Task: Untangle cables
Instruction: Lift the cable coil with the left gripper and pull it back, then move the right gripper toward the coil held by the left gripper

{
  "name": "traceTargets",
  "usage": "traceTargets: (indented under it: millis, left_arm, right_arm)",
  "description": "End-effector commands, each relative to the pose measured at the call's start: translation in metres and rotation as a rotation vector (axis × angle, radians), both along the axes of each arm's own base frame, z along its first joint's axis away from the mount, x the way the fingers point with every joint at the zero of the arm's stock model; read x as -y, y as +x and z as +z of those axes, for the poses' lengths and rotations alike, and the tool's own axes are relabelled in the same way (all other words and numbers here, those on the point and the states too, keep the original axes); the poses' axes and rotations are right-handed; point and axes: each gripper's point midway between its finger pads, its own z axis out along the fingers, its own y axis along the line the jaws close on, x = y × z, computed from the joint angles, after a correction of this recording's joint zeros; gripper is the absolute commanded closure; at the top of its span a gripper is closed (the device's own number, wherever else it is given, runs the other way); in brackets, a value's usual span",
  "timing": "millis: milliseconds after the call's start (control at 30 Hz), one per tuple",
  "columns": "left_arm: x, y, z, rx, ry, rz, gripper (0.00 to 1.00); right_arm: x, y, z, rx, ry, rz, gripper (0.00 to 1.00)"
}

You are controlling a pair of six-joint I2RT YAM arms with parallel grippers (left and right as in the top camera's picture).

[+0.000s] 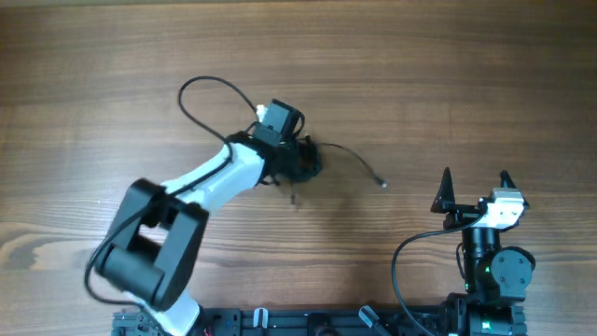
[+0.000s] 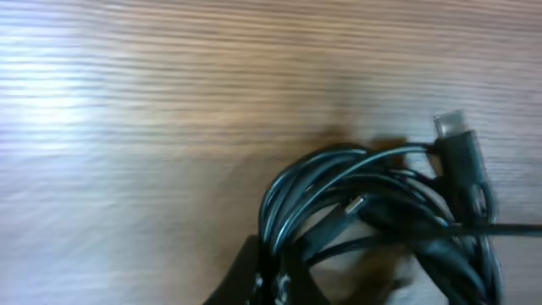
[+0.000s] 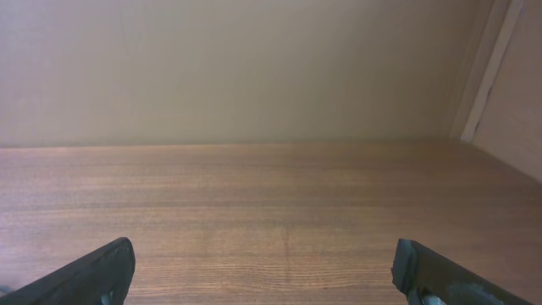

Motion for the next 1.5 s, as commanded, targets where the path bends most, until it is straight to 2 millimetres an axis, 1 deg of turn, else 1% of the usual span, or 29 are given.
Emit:
traceTargets:
  millis: [0,100,167,200,267,333,467,533,567,600,633,667,700,733,800,833,867,900,933,1033,1133,1167,1200,1233,1300,1333,1400,1433,1467]
  left_arm:
    - [-0.029,0.015,0.090,0.172,-0.035,0.087,0.96]
    - [-0.045,0.009,0.130,0.221,-0.103,0.190,0.96]
    - [-0.057,0.000,0.147,0.229,-0.141,0.264,0.96]
    - [-0.062,-0.004,0.151,0.221,-0.158,0.303,0.96]
    - [-0.066,-0.011,0.151,0.192,-0.182,0.369,0.96]
    - [-0.068,-0.018,0.145,0.152,-0.191,0.427,0.96]
    - [-0.068,-0.017,0.146,0.149,-0.217,0.468,0.96]
    - [-0.067,-0.018,0.146,0.142,-0.220,0.464,0.96]
    - [-0.068,-0.019,0.144,0.135,-0.215,0.465,0.96]
    - [-0.068,-0.020,0.144,0.132,-0.213,0.465,0.96]
    - [-0.067,-0.020,0.144,0.132,-0.214,0.464,0.96]
    - [-0.067,-0.019,0.144,0.135,-0.217,0.462,0.96]
    - [-0.064,-0.018,0.146,0.137,-0.234,0.455,0.96]
    - [-0.061,-0.017,0.147,0.137,-0.245,0.449,0.96]
    - [-0.056,-0.017,0.148,0.133,-0.268,0.428,0.96]
    - [-0.052,-0.018,0.148,0.120,-0.284,0.413,0.96]
    - [-0.043,-0.021,0.149,0.107,-0.299,0.340,0.96]
    - [-0.033,-0.024,0.148,0.092,-0.308,0.247,0.96]
    - [-0.028,-0.029,0.144,0.069,-0.310,0.207,0.96]
    - [-0.026,-0.040,0.118,-0.005,-0.274,0.211,0.96]
    - [-0.028,-0.046,0.080,-0.093,-0.248,0.276,0.96]
    - [-0.032,-0.048,0.063,-0.119,-0.208,0.295,0.85]
    - [-0.035,-0.049,0.051,-0.141,-0.179,0.304,0.73]
    - [-0.036,-0.051,0.040,-0.171,-0.160,0.307,0.71]
    - [-0.037,-0.054,0.024,-0.212,-0.133,0.312,0.62]
    - [-0.038,-0.055,0.017,-0.230,-0.122,0.315,0.57]
    - [-0.039,-0.058,0.005,-0.261,-0.100,0.318,0.57]
    - [-0.040,-0.059,0.002,-0.271,-0.094,0.319,0.59]
    - [-0.040,-0.061,-0.001,-0.280,-0.089,0.321,0.63]
  right_arm:
    - [-0.003,0.000,0.002,0.009,-0.013,0.018,0.00]
    - [-0.003,0.000,0.002,0.009,-0.012,0.018,0.00]
    - [-0.003,0.000,0.002,0.009,-0.013,0.018,0.00]
    - [-0.003,0.000,0.002,0.009,-0.013,0.018,0.00]
    - [-0.003,0.000,0.002,0.009,-0.013,0.018,0.00]
    - [-0.003,0.000,0.002,0.009,-0.013,0.018,0.00]
    - [-0.003,0.000,0.002,0.009,-0.013,0.018,0.00]
    - [-0.003,0.000,0.009,0.038,-0.015,0.018,0.00]
    - [-0.013,0.000,0.013,0.056,0.034,0.078,0.00]
    - [-0.026,0.000,0.008,0.036,0.120,0.150,0.00]
    - [-0.036,-0.001,0.005,0.015,0.249,0.207,0.00]
    - [-0.047,-0.003,0.005,-0.007,0.434,0.269,0.00]
    - [-0.068,-0.007,0.002,-0.088,0.769,0.376,0.00]
    - [-0.078,-0.010,0.000,-0.152,0.965,0.414,0.00]
    - [-0.077,-0.008,-0.005,-0.199,1.162,0.379,0.00]
    - [-0.076,-0.007,-0.008,-0.215,1.235,0.354,0.00]
    - [-0.075,-0.006,-0.009,-0.193,1.075,0.367,0.00]
    - [-0.079,-0.007,-0.015,-0.201,0.870,0.405,0.00]
    - [-0.087,-0.009,-0.020,-0.232,0.777,0.454,0.00]
    - [-0.091,-0.009,-0.033,-0.333,0.807,0.442,0.00]
    - [-0.090,-0.004,-0.031,-0.375,0.786,0.430,0.00]
    - [-0.090,-0.001,-0.028,-0.383,0.759,0.431,0.00]
    - [-0.089,0.001,-0.026,-0.392,0.725,0.429,0.00]
    - [-0.085,0.003,-0.026,-0.419,0.683,0.401,0.00]
    - [-0.069,0.007,-0.027,-0.513,0.574,0.298,0.00]
    - [-0.065,0.009,-0.022,-0.552,0.531,0.276,0.00]
    - [-0.064,0.013,-0.007,-0.619,0.504,0.268,0.00]
    - [-0.065,0.014,-0.003,-0.642,0.513,0.272,0.00]
    - [-0.071,0.016,0.003,-0.673,0.533,0.302,0.00]
